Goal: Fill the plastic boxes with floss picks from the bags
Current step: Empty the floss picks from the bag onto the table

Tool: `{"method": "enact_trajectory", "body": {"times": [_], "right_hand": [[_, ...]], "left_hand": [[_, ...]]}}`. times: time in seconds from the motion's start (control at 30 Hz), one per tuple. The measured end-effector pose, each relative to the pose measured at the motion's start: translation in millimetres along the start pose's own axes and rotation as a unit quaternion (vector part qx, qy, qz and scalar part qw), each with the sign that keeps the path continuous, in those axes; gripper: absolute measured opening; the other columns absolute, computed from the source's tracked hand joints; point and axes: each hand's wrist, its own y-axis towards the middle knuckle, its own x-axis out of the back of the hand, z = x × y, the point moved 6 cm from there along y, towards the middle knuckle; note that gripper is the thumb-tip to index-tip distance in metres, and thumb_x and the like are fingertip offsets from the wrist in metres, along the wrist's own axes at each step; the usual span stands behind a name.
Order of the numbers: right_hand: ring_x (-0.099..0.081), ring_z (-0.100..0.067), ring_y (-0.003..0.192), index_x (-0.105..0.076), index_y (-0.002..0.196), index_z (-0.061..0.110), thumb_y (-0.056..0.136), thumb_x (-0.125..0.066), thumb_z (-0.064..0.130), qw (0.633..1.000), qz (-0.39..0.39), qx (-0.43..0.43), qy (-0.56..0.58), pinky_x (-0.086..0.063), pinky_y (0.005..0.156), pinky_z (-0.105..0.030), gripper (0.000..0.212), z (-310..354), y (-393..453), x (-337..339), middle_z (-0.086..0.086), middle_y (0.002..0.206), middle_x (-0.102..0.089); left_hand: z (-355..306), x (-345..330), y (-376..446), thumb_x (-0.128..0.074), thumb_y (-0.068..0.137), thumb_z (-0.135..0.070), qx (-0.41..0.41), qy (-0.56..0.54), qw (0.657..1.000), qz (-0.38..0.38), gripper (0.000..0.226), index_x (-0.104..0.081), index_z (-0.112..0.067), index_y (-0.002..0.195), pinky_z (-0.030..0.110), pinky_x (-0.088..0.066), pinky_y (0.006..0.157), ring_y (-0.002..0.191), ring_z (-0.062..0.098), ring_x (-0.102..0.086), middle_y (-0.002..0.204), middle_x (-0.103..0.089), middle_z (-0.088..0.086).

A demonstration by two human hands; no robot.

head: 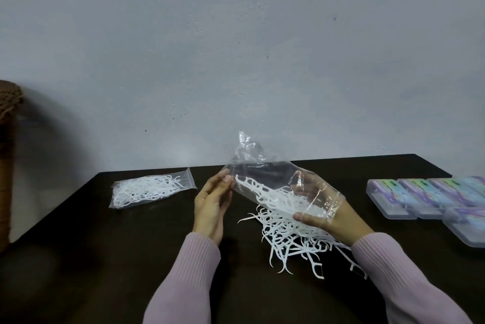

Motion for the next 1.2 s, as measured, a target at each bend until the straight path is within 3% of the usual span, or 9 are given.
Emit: {"method": "enact_trajectory", "body": {"times": [0.07,0.17,0.27,0.4,0.5,0.73,0.9,1.07,1.2], "right_hand": [[-0.053,0.01,0.107,-0.038,0.119,0.057,0.052,-0.08,0.055,1.0,-0.001,-0.004,-0.012,-0.04,0.084,-0.008,0.079,-2.4,1.2,-0.3,0.018,0.113,-0.06],[-0.051,0.014,0.106,-0.036,0.121,0.054,0.055,-0.08,0.045,1.0,-0.008,-0.005,-0.013,-0.038,0.082,-0.006,0.08,-1.2,0.7,-0.1,0.02,0.112,-0.06],[-0.048,0.022,0.1,-0.034,0.118,0.055,0.057,-0.076,0.04,1.0,-0.007,-0.006,-0.026,-0.039,0.083,-0.003,0.076,3.0,-1.4,-1.0,0.031,0.109,-0.053],[-0.038,-0.008,0.123,-0.035,0.118,0.058,0.067,-0.071,0.043,0.994,0.034,-0.035,-0.094,-0.033,0.107,-0.038,0.064,-6.8,-0.4,-7.5,0.017,0.129,-0.041],[-0.032,-0.018,0.129,-0.045,0.103,0.059,0.071,-0.07,0.043,0.99,0.041,-0.054,-0.124,-0.03,0.109,-0.046,0.044,-12.0,-1.6,-9.5,0.013,0.129,-0.041],[-0.021,0.001,0.114,-0.046,0.107,0.05,0.076,-0.064,0.048,0.966,0.009,-0.024,-0.257,-0.01,0.109,-0.03,0.036,-3.2,-1.5,-4.9,0.038,0.099,-0.037],[-0.03,0.004,0.101,-0.054,0.105,0.04,0.081,-0.057,0.05,0.953,0.0,-0.007,-0.304,-0.011,0.107,-0.026,0.027,0.5,-3.4,-3.6,0.036,0.09,-0.038],[-0.035,0.004,0.087,-0.051,0.093,0.044,0.081,-0.057,0.052,0.939,-0.008,-0.005,-0.343,-0.018,0.098,-0.026,0.015,2.1,-3.1,0.4,0.028,0.084,-0.043],[-0.037,0.009,0.083,-0.058,0.095,0.045,0.084,-0.053,0.054,0.922,-0.001,0.001,-0.388,-0.021,0.096,-0.027,0.016,-2.2,-1.1,0.7,0.027,0.086,-0.048]], "left_hand": [[2.1,-2.3,0.9,-0.065,0.074,-0.015,0.017,-0.038,0.999,0.012,0.027,-0.066,-0.017,0.101,0.027,-0.045,0.09,0.09,0.01,-0.061,0.09,-0.068,-0.003],[12.4,-12.4,-2.3,-0.063,0.074,-0.026,0.063,-0.038,0.996,0.06,0.046,-0.061,-0.01,0.117,0.035,-0.046,0.094,0.11,0.02,-0.057,0.113,-0.063,0.008],[20.7,-23.6,-9.5,-0.057,0.084,-0.028,0.085,0.024,0.991,0.105,0.034,-0.065,-0.013,0.113,0.031,-0.053,0.079,0.108,0.02,-0.059,0.112,-0.066,0.007],[21.5,-30.5,-12.3,-0.054,0.084,-0.029,0.085,0.021,0.987,0.135,0.042,-0.06,-0.018,0.124,0.034,-0.057,0.079,0.11,0.024,-0.062,0.118,-0.066,0.008],[20.7,-31.7,-13.1,-0.052,0.084,-0.027,0.088,-0.008,0.986,0.138,0.042,-0.058,-0.016,0.124,0.037,-0.057,0.079,0.108,0.026,-0.064,0.119,-0.066,0.011],[16.5,-33.9,-12.8,-0.05,0.084,-0.025,0.086,-0.061,0.983,0.152,0.039,-0.058,-0.016,0.121,0.038,-0.058,0.076,0.103,0.024,-0.066,0.115,-0.067,0.011],[13.3,-32.3,-12.1,-0.051,0.082,-0.024,0.086,-0.087,0.982,0.14,0.039,-0.059,-0.014,0.119,0.039,-0.059,0.075,0.107,0.026,-0.064,0.116,-0.067,0.012],[3.3,-24.8,-7.0,-0.044,0.092,-0.02,0.067,-0.142,0.981,0.115,0.029,-0.058,-0.016,0.117,0.041,-0.058,0.079,0.104,0.024,-0.065,0.113,-0.068,0.011],[-6.8,-12.3,-1.2,-0.035,0.099,-0.017,0.043,-0.206,0.974,0.085,0.031,-0.057,-0.018,0.121,0.039,-0.056,0.082,0.101,0.017,-0.066,0.107,-0.07,0.005]]}}
